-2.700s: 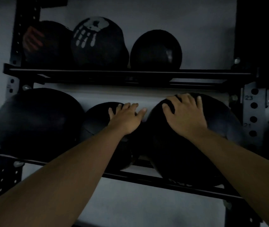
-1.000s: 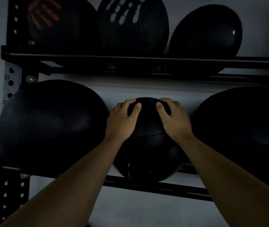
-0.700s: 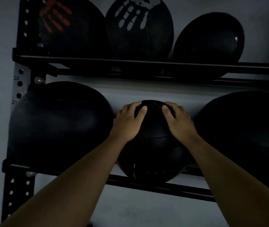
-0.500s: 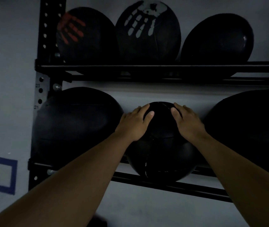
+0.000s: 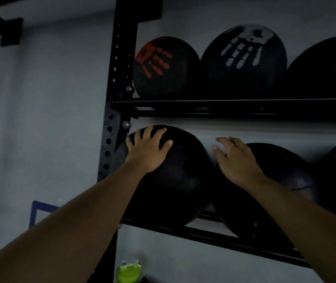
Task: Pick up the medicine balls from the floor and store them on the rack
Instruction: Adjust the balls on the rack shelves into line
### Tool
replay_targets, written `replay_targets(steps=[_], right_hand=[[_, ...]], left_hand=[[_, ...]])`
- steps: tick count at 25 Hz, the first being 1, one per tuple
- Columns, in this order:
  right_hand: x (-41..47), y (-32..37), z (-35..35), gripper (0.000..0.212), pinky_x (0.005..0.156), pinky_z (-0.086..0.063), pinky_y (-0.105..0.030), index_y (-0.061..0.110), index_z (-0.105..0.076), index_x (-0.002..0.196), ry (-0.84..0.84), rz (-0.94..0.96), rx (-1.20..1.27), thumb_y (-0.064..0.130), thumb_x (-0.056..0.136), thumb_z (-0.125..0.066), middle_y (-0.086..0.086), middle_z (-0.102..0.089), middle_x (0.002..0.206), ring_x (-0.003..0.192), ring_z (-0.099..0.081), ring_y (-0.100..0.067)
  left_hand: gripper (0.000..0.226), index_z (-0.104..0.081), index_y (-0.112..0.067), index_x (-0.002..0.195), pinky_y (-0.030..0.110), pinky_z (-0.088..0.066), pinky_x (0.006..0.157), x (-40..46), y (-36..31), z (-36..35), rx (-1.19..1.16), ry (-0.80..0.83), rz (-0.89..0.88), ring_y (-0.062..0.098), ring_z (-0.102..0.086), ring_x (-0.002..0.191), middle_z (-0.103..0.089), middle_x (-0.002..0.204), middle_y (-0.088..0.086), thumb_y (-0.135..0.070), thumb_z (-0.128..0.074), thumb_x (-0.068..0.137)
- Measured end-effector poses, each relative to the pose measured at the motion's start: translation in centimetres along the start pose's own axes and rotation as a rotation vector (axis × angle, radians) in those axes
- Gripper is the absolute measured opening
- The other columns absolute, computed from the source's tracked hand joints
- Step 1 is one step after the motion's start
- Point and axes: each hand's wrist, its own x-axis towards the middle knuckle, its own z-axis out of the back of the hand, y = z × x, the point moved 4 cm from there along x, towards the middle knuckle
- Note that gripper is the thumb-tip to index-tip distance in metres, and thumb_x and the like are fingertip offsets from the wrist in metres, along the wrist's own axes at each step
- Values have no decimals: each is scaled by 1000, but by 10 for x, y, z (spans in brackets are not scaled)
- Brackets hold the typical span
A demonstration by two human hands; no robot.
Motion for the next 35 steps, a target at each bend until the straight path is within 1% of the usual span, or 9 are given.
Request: replay_targets(steps=[3,6,8,13,17,20,24,29,35], right_hand=[[11,57,-48,62,124,-24,-52,29,-32,159,52,-13,57,58,104,-33,-11,-30,166,153,-26,-35],[12,89,-86,75,125,-12,-61,33,-15,163,-20,-128,76,70,99,-28,-12,-14,171,158,-12,-36],[9,95,-95,75,125,-6,-64,36,-13,163,-105,-188,73,71,98,-27,-8,-10,173,160,-5,-33],[11,93,-98,72,125,-7,-63,39,-18,161,-179,-185,91,71,97,-26,-4,-15,171,159,-8,-27],[16,92,-102,74,125,-10,-62,40,-22,159,-213,-147,98,74,94,-22,-1,-22,168,157,-15,-25],[23,92,-104,67,124,-11,-60,40,-24,158,-225,-136,118,69,98,-26,0,-24,167,156,-16,-25],[23,85,-101,62,124,-11,-60,41,-24,159,-196,-125,130,64,102,-30,1,-23,168,157,-16,-25],[12,78,-98,65,126,-8,-57,42,-21,160,-182,-119,140,66,100,-31,2,-21,170,158,-15,-22],[15,78,-93,68,127,-10,-58,42,-17,162,-116,-144,113,67,100,-31,0,-16,172,159,-12,-23]], left_hand=[[77,-23,-40,160,64,-13,124,11,67,11,-151,61,87,37,-10,158,-12,173,4,-78,-31,94],[94,-23,-41,160,64,-21,123,24,113,7,-334,132,27,35,-19,157,-16,172,-1,-91,-37,81],[105,-24,-47,158,60,-24,124,31,123,-4,-518,163,-44,28,-22,157,-18,171,-5,-99,-41,68],[99,-43,-48,148,52,-34,121,38,123,-26,-784,-2,-92,16,-37,148,-39,158,-9,-99,-48,63],[88,-47,-48,144,54,-35,120,38,126,-29,-801,-25,-58,17,-37,147,-40,156,-12,-94,-50,69],[81,-48,-44,146,55,-34,120,32,124,-26,-817,-45,-14,19,-35,148,-41,157,-11,-86,-53,76],[71,-45,-42,149,57,-29,121,21,114,-22,-715,-118,37,23,-32,149,-40,160,-8,-77,-52,87],[74,-40,-42,152,59,-27,121,11,109,-22,-671,-133,-1,25,-30,152,-37,163,-7,-78,-48,88],[77,-32,-38,156,61,-23,122,15,108,-19,-587,-55,-29,30,-24,155,-30,167,-3,-77,-43,90]])
